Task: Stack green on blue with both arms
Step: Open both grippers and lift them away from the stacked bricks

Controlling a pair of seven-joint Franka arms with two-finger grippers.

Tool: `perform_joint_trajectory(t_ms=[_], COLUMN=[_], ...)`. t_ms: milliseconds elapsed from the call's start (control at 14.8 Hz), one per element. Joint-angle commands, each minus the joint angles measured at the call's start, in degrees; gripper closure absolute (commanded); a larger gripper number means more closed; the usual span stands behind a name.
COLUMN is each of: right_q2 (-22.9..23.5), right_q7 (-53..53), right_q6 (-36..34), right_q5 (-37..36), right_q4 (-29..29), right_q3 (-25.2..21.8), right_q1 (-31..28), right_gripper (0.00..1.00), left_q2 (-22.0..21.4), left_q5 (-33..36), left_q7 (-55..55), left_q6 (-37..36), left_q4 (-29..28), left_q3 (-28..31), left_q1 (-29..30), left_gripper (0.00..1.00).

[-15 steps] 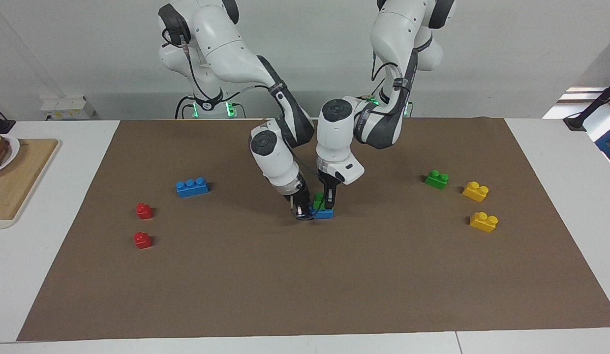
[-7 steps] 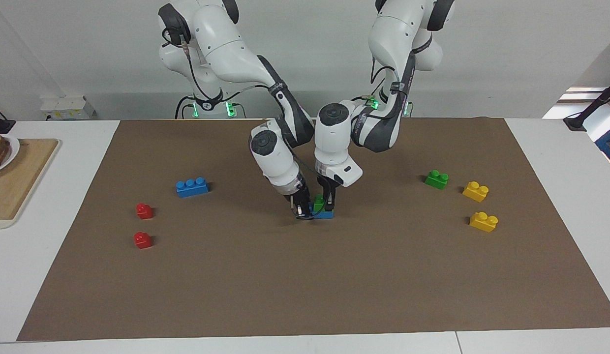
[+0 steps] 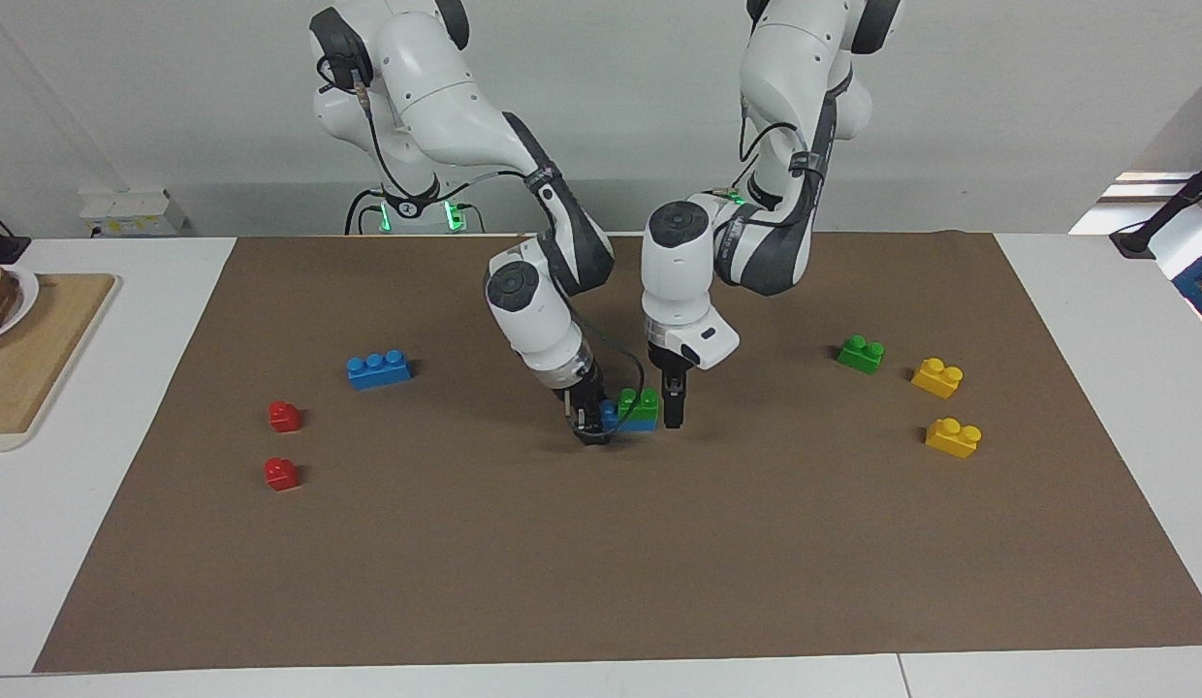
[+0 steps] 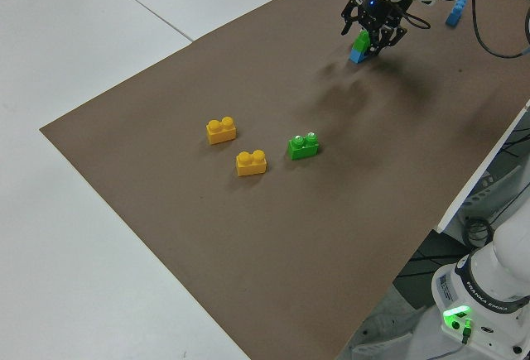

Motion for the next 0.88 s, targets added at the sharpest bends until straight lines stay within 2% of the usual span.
perform_joint_trajectory(t_ms=[0, 271, 339, 474, 812], right_q2=[-0.2, -1.5, -1.7, -2.9, -6.4], right_q7=[-3.4, -11.3, -12.9, -18.9, -48.7], right_q6=[-5.5, -11.2, -12.8, -15.9, -23.3], right_q5=[0.3, 0.4, 0.4, 0.1, -2.5], right_q4=[2.8, 3.0, 3.0, 3.1, 3.1], right_q3=[0.3, 0.3, 0.3, 0.3, 0.0], right_q1=[-3.5, -9.3, -11.0, -14.5, -22.0], right_gripper=[0.09, 0.05, 0.00, 0.00, 0.00], left_q2=[-4.7, -7.8, -8.7, -9.8, -11.7], left_q5=[0.5, -0.6, -0.8, -0.9, -0.9], left_q7=[4.1, 11.3, 13.8, 22.4, 46.2], left_q6=[-3.4, -6.9, -7.3, -9.4, -11.1], left_q4=[-1.5, -1.4, -1.5, -1.2, -1.0], left_q3=[-0.3, -0.4, -0.4, -0.4, -0.1], left_q1=[2.1, 6.1, 7.2, 9.5, 16.7], left_gripper=[0.00, 0.00, 0.00, 0.00, 0.00])
